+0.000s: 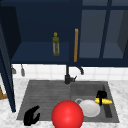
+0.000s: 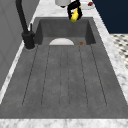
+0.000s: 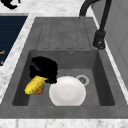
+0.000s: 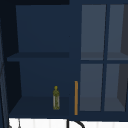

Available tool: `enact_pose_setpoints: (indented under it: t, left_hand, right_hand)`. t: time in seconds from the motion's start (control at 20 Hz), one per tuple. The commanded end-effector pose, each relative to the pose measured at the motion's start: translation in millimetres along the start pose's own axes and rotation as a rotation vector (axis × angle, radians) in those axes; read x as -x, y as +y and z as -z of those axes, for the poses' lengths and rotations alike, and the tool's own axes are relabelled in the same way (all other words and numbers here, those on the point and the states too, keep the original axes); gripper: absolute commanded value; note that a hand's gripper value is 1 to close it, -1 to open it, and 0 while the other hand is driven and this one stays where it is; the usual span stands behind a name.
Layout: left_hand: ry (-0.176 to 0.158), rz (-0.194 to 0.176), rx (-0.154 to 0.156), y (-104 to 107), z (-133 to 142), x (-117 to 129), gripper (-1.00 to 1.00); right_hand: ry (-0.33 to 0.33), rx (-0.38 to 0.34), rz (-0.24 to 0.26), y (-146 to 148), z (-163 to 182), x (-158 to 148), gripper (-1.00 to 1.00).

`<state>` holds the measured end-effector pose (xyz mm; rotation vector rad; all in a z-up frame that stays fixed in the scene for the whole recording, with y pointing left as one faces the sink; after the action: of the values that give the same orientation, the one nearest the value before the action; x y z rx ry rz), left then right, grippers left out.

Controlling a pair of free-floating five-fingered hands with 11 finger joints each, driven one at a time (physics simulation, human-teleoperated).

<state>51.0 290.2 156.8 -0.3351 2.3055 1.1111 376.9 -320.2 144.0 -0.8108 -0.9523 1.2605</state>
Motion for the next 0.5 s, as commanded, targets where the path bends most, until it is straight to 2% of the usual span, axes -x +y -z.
enact_pose_setpoints:
  t: [0.0,0.45]
  left_hand:
    - [0.0,0.0,0.0,0.0,0.0,0.0,0.0]
    - [0.0,0.0,0.0,0.0,0.0,0.0,0.0]
  right_hand:
    - [-0.003,0.031,-0.005,-24.9,-24.8,11.7,1.0]
    - [-0.032,0.036,0.013,-56.5,-72.0,62.6,1.0]
